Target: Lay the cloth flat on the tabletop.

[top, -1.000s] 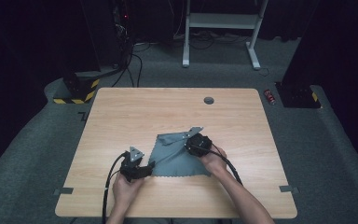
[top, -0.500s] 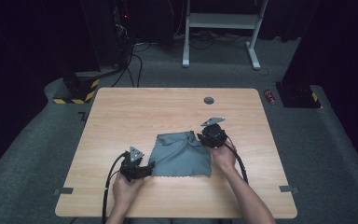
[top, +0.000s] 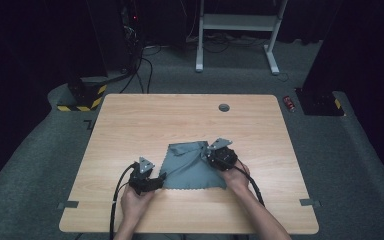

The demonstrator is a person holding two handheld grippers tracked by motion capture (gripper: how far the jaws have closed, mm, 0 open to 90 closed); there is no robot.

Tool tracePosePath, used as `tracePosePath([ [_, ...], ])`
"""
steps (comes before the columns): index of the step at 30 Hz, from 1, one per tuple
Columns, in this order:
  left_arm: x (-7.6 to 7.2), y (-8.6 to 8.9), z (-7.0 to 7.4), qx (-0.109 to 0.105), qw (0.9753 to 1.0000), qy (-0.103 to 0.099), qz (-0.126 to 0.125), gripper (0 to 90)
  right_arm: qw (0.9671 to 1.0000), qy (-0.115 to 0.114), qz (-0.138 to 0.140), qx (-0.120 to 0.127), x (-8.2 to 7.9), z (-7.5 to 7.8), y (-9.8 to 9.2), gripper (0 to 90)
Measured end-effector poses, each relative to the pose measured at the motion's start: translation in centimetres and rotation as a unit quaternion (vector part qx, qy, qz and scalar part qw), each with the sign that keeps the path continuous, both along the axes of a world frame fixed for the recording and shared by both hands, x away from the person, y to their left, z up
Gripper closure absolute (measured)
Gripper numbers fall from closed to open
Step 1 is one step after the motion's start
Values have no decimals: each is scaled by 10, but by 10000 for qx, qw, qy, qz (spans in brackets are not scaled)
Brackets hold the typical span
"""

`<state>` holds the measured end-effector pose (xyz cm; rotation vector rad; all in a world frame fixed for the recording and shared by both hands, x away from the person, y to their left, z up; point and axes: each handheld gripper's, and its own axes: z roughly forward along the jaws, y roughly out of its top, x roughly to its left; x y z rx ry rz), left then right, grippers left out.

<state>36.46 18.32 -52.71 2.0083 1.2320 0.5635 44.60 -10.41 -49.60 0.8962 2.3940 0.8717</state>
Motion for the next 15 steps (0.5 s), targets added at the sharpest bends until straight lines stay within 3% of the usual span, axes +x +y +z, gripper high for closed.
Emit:
tracePosePath([
  [3, 0, 0, 0, 0, 10000, -7, 3, 328, 9986, 177, -368, 345, 17, 5, -7, 720],
  [5, 0, 0, 0, -2, 10000, -3, 1, 329, 9982, 292, -459, 263, 26, 3, -3, 719],
  [8, 0, 0, 0, -2, 10000, 4, -2, 328, 9986, 318, -267, 339, 27, 1, 9, 701],
  [11, 0, 0, 0, 1, 10000, 0, 1, 329, 9990, 397, 0, 190, 24, -7, 26, 681],
  [15, 0, 0, 0, 1, 10000, -5, 4, 328, 9981, 504, -54, 349, 26, -9, 24, 692],
])
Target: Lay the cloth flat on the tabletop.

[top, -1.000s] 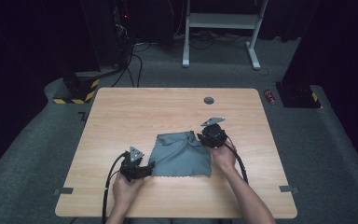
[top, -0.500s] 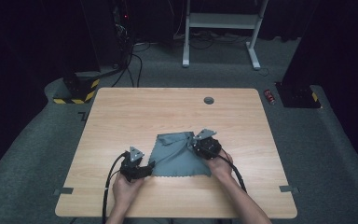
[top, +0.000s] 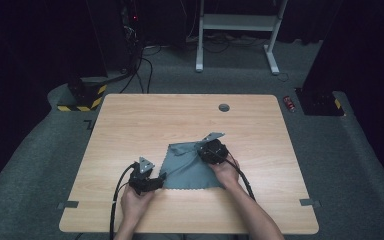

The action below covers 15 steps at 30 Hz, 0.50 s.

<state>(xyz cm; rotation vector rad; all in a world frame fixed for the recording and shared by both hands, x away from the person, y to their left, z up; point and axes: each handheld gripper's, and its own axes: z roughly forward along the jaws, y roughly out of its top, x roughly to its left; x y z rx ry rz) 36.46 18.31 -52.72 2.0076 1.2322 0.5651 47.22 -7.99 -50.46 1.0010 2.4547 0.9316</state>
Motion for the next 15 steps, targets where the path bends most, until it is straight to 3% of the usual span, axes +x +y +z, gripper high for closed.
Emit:
tracePosePath([
  [3, 0, 0, 0, 1, 10000, 6, -4, 328, 9991, 65, -309, 269, 3, 9, -15, 706],
  [7, 0, 0, 0, -2, 10000, 5, -2, 328, 9982, 102, -398, 428, 3, 15, -25, 705],
  [12, 0, 0, 0, -4, 10000, 9, -5, 328, 9988, 182, -281, 367, 5, 6, -13, 697],
  [15, 0, 0, 0, -2, 10000, 9, -6, 328, 9980, 400, -351, 332, 10, -4, -6, 705],
])
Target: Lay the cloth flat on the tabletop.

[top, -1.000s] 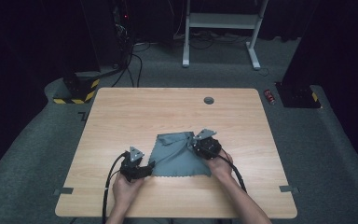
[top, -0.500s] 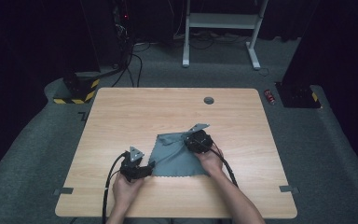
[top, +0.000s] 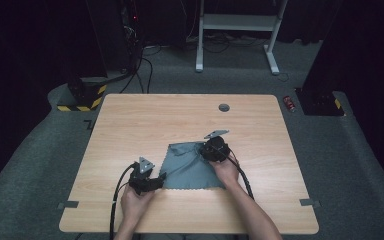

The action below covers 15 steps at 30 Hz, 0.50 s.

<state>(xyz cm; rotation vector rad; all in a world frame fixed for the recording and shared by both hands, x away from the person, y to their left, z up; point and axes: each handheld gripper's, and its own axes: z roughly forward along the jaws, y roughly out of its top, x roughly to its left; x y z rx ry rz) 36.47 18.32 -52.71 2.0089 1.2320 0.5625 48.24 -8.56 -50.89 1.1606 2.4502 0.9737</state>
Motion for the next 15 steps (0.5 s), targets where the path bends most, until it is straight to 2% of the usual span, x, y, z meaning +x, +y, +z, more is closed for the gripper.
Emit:
tracePosePath([
  [2, 0, 0, 0, 0, 10000, 0, 1, 328, 10000, -10, 21, -1, 1, -3, 1, 757],
  [5, 0, 0, 0, 3, 10000, -9, 6, 328, 9997, -106, 147, -150, 0, -1, 3, 873],
  [6, 0, 0, 0, 2, 10000, -10, 7, 328, 9996, -123, 181, -201, -1, 0, 2, 887],
  [15, 0, 0, 0, 2, 10000, -12, 7, 328, 9990, -432, 44, -69, -6, 18, -16, 895],
])
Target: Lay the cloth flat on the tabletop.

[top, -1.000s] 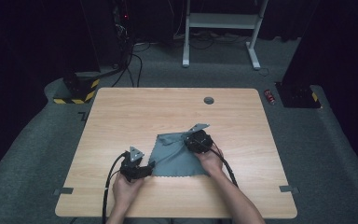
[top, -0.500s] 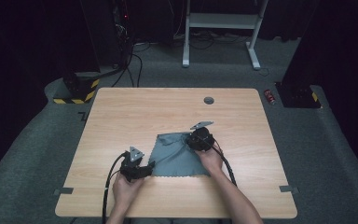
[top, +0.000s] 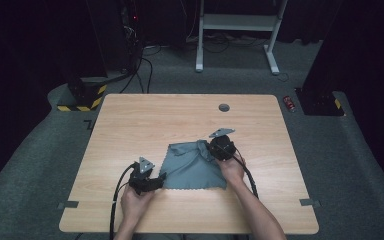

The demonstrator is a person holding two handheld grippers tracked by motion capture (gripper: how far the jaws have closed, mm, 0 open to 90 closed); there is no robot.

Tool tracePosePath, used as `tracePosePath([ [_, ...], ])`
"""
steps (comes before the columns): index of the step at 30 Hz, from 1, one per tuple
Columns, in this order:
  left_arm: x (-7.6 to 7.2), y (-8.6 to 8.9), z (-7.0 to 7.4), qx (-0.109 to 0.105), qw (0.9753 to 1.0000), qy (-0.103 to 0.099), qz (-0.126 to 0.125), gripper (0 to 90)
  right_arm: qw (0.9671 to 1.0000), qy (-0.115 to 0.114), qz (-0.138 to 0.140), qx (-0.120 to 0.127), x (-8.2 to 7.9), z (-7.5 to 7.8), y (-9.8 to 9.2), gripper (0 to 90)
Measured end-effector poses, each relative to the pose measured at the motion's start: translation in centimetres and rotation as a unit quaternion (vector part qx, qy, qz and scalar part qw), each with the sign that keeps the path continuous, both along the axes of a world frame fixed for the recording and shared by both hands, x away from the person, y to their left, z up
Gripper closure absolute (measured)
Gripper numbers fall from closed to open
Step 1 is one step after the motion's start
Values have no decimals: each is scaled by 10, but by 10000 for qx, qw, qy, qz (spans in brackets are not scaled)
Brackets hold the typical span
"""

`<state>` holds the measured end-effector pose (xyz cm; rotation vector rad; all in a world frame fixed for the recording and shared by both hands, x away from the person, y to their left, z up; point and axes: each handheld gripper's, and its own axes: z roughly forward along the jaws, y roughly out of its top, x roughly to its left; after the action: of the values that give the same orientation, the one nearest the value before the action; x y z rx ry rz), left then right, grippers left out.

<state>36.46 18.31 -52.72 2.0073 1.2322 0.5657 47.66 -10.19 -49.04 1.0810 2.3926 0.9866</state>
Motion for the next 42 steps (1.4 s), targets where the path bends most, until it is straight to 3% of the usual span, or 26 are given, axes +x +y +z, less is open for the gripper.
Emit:
tracePosePath([
  [5, 0, 0, 0, 5, 10000, -2, -3, 329, 9995, -127, -216, -200, 4, 10, -17, 896],
  [10, 0, 0, 0, 0, 10000, -9, -9, 332, 9971, -111, -711, -265, 19, 15, -41, 897],
  [13, 0, 0, 0, -15, 10000, 5, -3, 334, 9948, 16, -967, -311, 32, 12, -54, 897],
  [17, 0, 0, 0, -41, 10000, -9, -29, 362, 9911, 317, -1230, -400, 45, -7, -65, 892],
  [19, 0, 0, 0, -65, 10000, -20, -42, 392, 9900, 484, -1290, -298, 48, -13, -66, 855],
  [21, 0, 0, 1, 20, 9999, -79, -120, 416, 9902, 435, -1321, -105, 44, -10, -66, 809],
  [23, 2, -1, 5, 256, 9994, -128, -198, 431, 9929, 212, -1173, 59, 34, -2, -65, 787],
  [29, 21, -18, 34, 154, 9982, -322, -492, 451, 9985, -206, -420, 293, -18, 14, -52, 763],
  [31, 32, -28, 38, 246, 9973, -300, -627, 473, 9991, -228, -124, 328, -40, 10, -45, 763],
  [35, 55, -48, 37, 398, 9960, -177, -782, 519, 9995, -156, 207, 193, -66, -4, -32, 755],
  [42, 74, -72, 26, 601, 9946, -130, -832, 592, 9991, -108, 357, 201, -83, -18, -24, 732],
])
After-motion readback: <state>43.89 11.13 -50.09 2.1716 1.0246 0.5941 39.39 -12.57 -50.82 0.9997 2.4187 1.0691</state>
